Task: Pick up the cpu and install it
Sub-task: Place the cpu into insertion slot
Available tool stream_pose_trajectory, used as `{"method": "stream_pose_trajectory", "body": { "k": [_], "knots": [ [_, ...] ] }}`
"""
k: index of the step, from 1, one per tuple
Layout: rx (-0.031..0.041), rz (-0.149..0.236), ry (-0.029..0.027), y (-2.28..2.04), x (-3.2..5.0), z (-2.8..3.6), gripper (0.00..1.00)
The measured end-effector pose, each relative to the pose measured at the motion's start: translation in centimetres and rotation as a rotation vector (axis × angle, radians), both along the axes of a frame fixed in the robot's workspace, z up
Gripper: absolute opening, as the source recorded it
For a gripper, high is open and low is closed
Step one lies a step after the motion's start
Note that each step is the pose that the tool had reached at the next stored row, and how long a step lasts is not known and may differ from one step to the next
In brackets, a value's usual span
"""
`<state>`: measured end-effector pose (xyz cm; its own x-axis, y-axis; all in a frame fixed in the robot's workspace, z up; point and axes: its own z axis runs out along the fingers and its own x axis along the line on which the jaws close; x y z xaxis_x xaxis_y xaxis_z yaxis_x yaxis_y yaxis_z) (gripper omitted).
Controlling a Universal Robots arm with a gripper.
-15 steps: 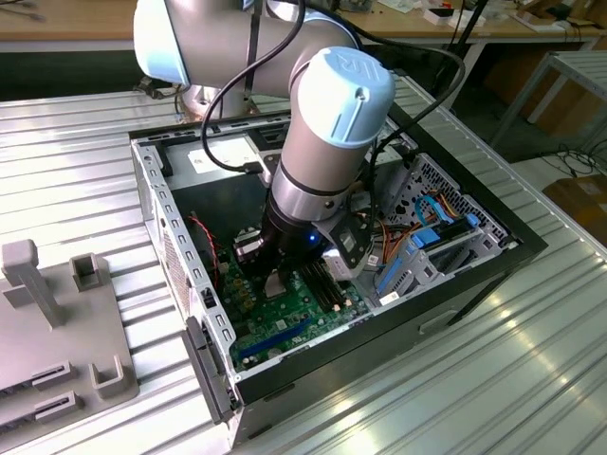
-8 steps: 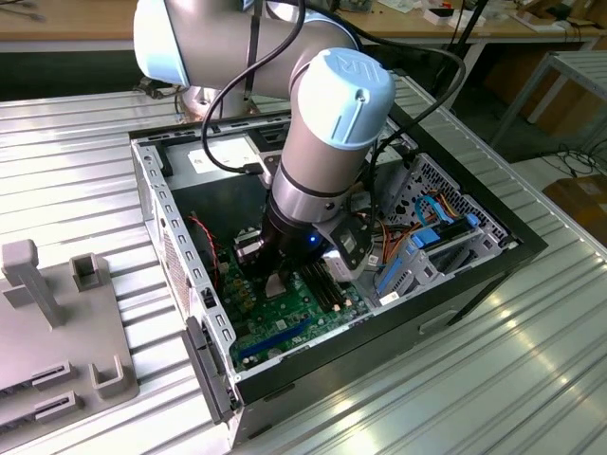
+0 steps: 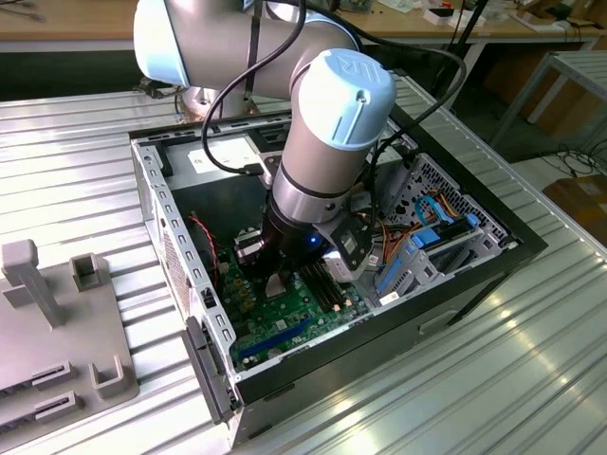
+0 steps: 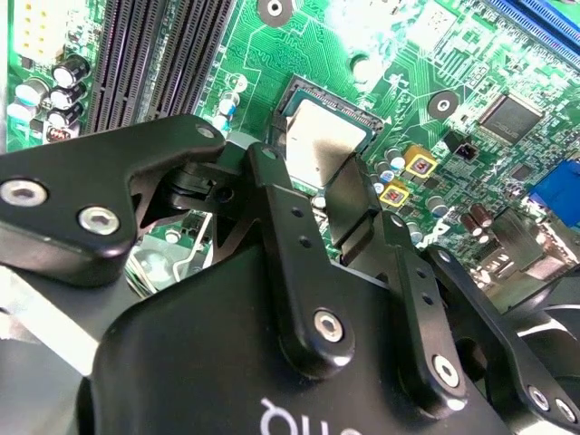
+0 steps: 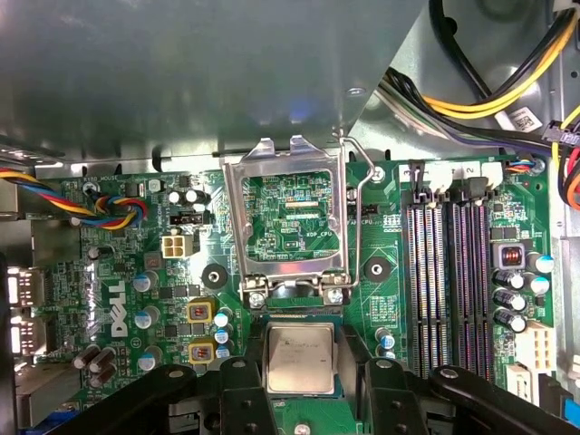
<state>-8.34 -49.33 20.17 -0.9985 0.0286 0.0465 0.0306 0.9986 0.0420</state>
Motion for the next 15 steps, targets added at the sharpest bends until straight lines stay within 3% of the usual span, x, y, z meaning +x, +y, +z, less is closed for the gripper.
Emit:
{"method": "stream_pose_trajectory", "body": {
  "k": [8,15],
  "knots": [
    [0.0000,0.000,-0.0001,0.00,0.01,0.09,0.45],
    [-0.0042,0.000,-0.0001,-0.01,-0.05,0.24,0.45]
  ]
}}
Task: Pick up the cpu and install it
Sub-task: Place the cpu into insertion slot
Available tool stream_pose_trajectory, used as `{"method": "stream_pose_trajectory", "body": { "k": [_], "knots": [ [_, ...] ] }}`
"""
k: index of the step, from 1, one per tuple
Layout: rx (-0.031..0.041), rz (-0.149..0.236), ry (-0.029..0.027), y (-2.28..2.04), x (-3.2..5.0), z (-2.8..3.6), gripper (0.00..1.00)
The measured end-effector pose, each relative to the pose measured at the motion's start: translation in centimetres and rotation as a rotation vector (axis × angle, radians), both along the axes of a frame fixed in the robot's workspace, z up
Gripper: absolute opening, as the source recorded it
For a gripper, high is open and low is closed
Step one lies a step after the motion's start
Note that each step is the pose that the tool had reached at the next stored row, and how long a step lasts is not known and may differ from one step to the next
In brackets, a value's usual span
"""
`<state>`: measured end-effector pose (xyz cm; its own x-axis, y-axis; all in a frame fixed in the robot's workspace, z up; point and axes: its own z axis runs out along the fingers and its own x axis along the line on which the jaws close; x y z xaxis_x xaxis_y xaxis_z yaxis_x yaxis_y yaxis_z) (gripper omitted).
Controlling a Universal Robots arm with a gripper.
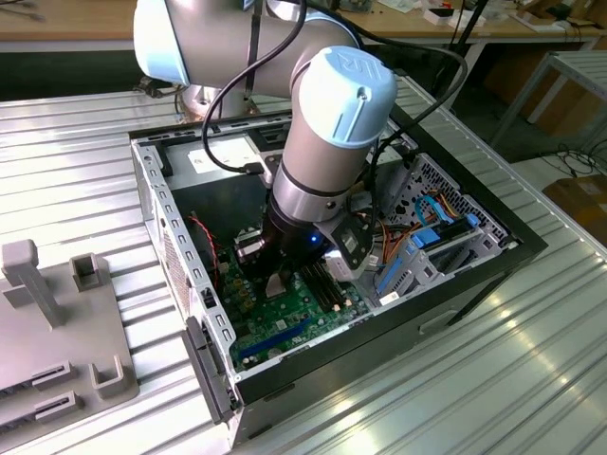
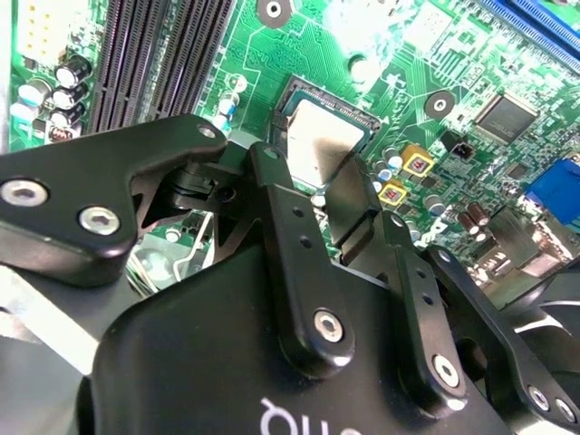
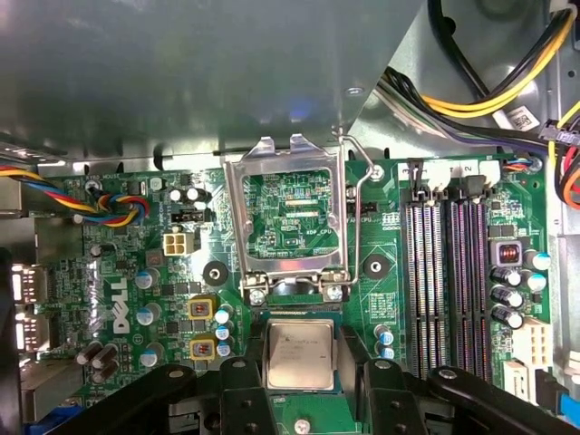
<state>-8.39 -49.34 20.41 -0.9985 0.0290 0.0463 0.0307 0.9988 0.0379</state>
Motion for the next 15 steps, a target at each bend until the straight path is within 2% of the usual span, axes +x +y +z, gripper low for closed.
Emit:
{"method": "stream_pose_trajectory", "body": {
  "k": [9,15],
  "knots": [
    [0.0000,-0.021,-0.0001,-0.02,-0.04,-0.19,0.45],
    [-0.0001,0.026,-0.0001,-0.05,-0.04,-0.19,0.45]
  ]
}}
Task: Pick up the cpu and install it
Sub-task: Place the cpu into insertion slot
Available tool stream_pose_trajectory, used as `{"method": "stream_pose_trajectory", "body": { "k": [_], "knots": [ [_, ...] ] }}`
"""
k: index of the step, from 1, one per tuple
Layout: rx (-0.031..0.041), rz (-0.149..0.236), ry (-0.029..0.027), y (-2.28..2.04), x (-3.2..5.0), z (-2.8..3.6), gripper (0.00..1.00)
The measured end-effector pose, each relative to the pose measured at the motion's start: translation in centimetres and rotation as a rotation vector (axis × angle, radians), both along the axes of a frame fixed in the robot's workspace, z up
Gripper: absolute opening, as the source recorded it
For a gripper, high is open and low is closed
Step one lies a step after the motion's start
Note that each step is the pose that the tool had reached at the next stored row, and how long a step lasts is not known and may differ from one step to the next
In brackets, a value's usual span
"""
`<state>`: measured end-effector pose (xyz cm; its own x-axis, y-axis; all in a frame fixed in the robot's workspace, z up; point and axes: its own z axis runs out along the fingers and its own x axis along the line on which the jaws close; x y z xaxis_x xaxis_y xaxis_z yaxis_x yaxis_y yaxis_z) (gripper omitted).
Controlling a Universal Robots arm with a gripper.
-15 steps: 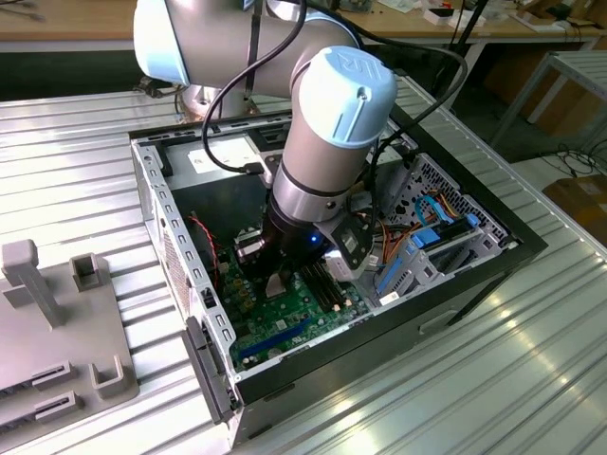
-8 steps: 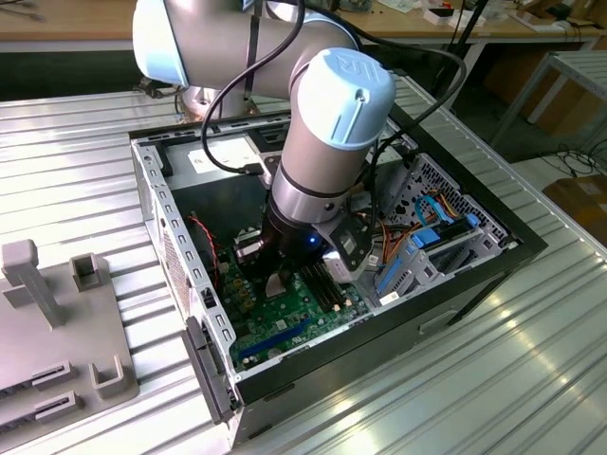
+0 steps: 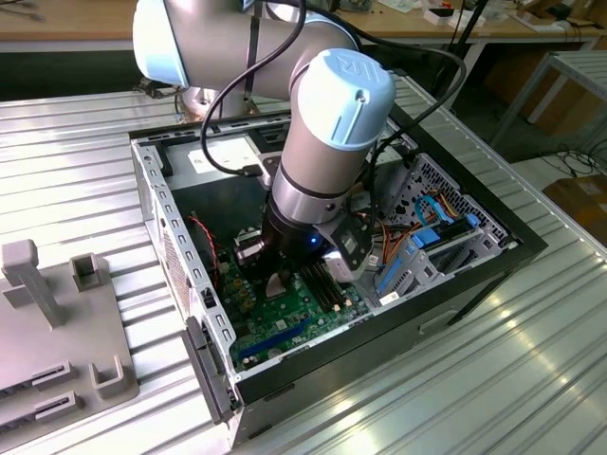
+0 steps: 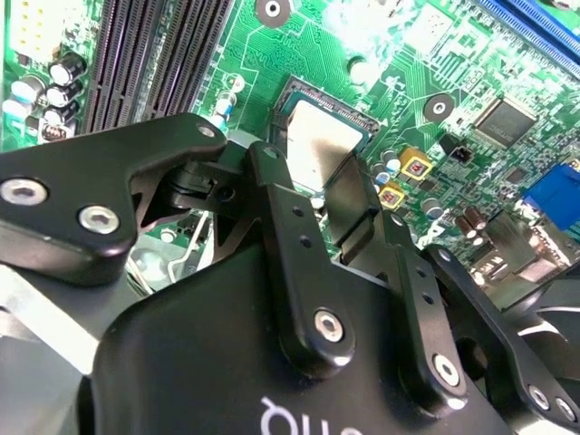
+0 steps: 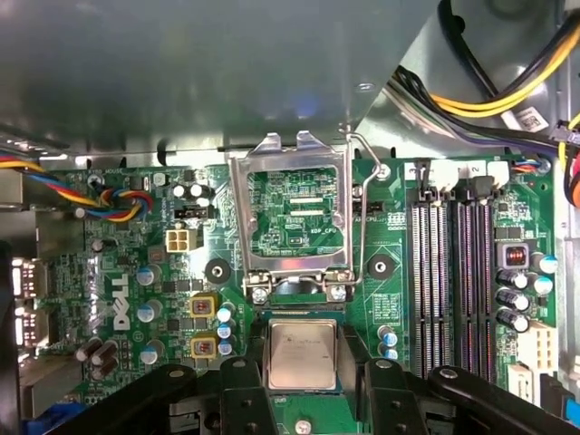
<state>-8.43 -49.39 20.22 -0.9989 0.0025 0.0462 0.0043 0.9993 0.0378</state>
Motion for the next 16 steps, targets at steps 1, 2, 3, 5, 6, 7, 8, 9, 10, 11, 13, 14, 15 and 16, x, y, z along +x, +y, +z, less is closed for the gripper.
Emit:
{"method": "stream_pose_trajectory", "body": {
  "k": [1,2,3,5,6,7,8,9,10,11,13,14,15,16],
  "knots": [
    [0.0001,0.004,-0.0001,0.00,0.00,0.00,0.45],
    [0.0002,0.007,-0.0001,0.00,0.00,0.00,0.45],
    [0.0001,0.009,-0.0001,0.00,0.00,0.00,0.45],
    [0.0000,0.010,-0.0001,-0.01,0.00,-0.02,0.45],
    [0.0000,0.010,0.0000,-0.01,0.02,-0.06,0.45],
    [-0.0001,0.010,0.0002,-0.01,0.05,-0.10,0.45],
    [-0.0005,0.010,0.0000,-0.02,0.06,-0.15,0.43],
    [-0.0005,0.010,0.0003,-0.02,0.07,-0.16,0.43],
    [-0.0001,0.010,0.0001,-0.02,0.09,-0.20,0.40],
    [-0.0013,0.010,-0.0002,-0.01,0.11,-0.05,0.40],
    [-0.0104,0.020,0.0011,-0.02,0.10,0.17,0.40],
    [-0.0118,0.024,0.0011,-0.02,0.10,0.17,0.40],
    [-0.0121,0.026,0.0011,-0.02,0.10,0.17,0.40],
    [-0.0122,0.027,0.0011,-0.02,0.10,0.17,0.40]
  ]
}}
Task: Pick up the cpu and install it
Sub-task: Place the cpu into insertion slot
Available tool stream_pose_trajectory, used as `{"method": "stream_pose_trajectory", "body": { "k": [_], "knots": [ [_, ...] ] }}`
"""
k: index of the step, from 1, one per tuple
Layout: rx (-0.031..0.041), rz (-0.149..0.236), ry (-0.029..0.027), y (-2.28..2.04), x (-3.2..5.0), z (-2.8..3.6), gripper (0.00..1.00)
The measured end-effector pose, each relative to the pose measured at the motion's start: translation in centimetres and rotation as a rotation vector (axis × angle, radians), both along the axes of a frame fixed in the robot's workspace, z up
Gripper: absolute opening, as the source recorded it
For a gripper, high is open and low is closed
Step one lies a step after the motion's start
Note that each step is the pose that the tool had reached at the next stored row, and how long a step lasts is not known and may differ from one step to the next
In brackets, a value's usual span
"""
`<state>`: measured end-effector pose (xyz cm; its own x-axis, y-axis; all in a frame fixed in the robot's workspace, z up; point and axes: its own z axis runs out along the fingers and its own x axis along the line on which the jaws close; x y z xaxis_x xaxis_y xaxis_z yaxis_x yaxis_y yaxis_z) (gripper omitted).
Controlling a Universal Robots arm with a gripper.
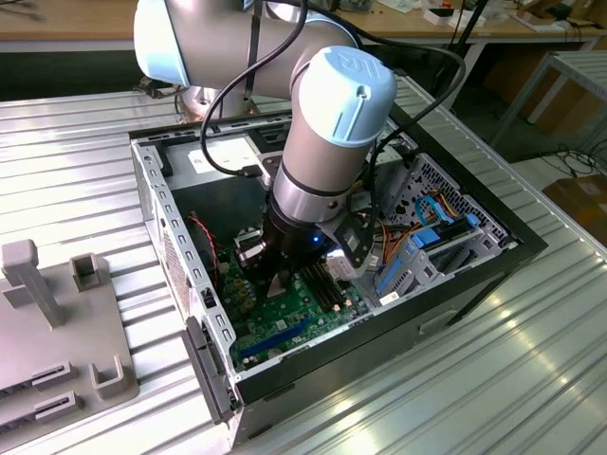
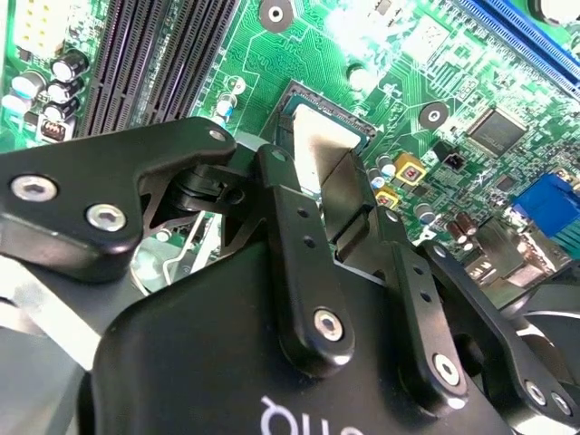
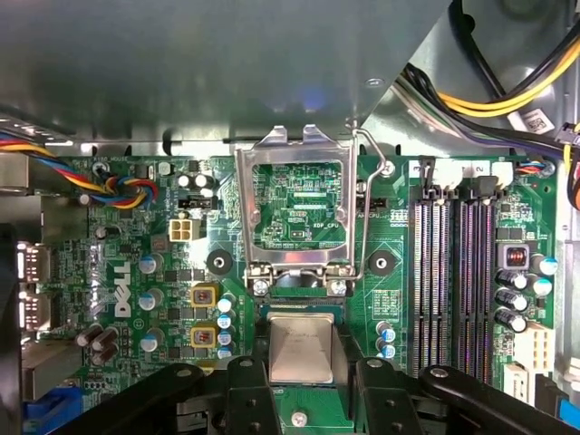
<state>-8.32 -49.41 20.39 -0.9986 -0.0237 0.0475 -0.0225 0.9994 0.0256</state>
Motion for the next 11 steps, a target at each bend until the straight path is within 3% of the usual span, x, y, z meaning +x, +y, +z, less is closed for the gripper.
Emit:
{"method": "stream_pose_trajectory", "body": {
  "k": [7,11],
  "knots": [
    [-0.0005,0.008,0.0000,-0.02,0.00,0.00,0.40],
    [-0.0005,0.008,0.0021,-0.02,0.00,0.32,0.40]
  ]
}}
